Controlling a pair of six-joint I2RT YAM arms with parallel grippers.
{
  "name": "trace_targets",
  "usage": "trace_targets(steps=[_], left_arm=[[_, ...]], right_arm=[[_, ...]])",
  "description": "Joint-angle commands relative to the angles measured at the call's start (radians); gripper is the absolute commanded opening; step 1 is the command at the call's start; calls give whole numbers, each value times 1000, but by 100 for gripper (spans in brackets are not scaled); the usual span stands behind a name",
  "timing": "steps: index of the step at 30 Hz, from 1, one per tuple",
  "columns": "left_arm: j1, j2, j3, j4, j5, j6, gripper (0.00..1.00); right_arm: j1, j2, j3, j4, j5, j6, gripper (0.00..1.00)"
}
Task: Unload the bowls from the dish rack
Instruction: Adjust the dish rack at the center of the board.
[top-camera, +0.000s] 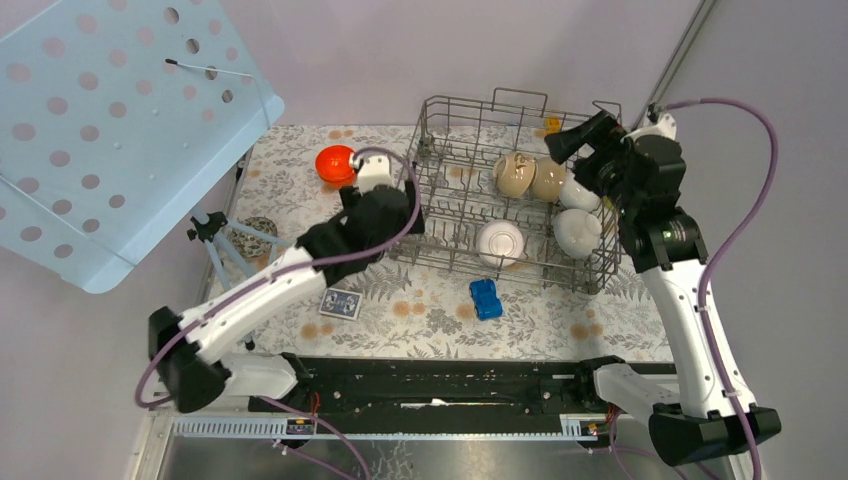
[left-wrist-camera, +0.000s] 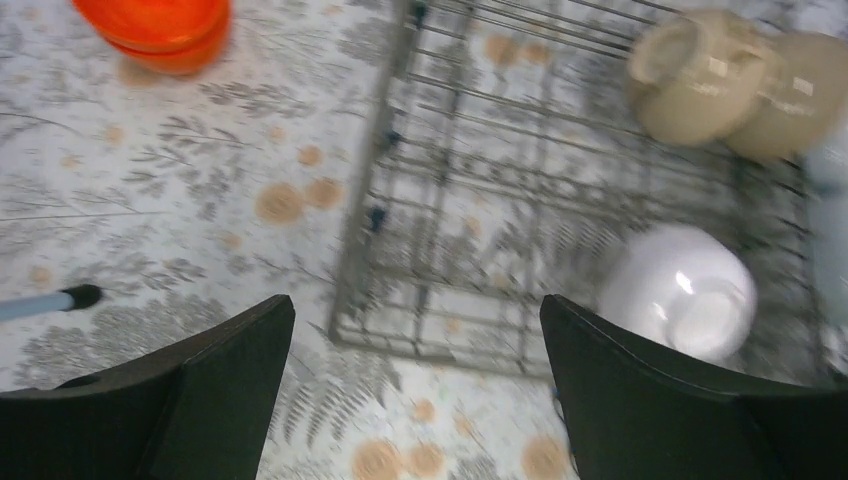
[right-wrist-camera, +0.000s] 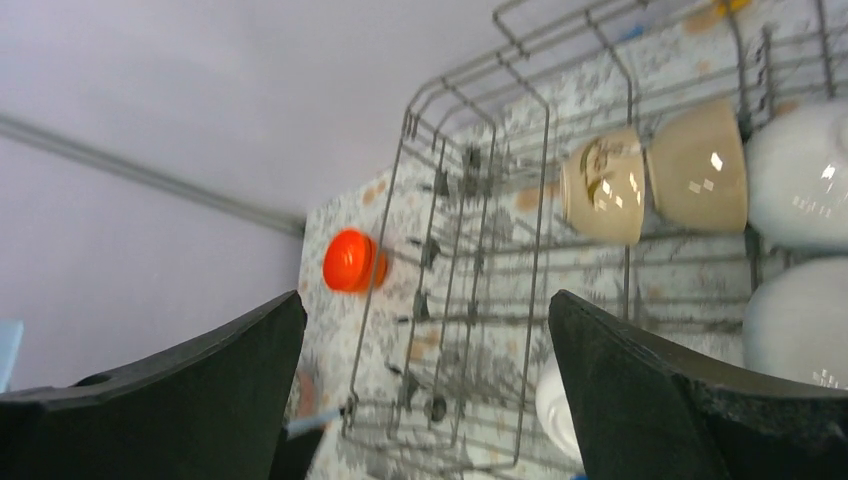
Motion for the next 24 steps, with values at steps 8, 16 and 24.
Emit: trace_targets(steps=[8, 16, 24], left_arm=[[286, 365, 263, -44, 87, 156, 86], [316, 519, 315, -41, 79, 183, 76], [394, 481, 223, -28, 118, 131, 43]], right_arm=[[65, -191, -297, 10, -104, -80, 97], [65, -288, -345, -48, -100, -129, 97], [65, -307, -332, -72, -93, -138, 98]])
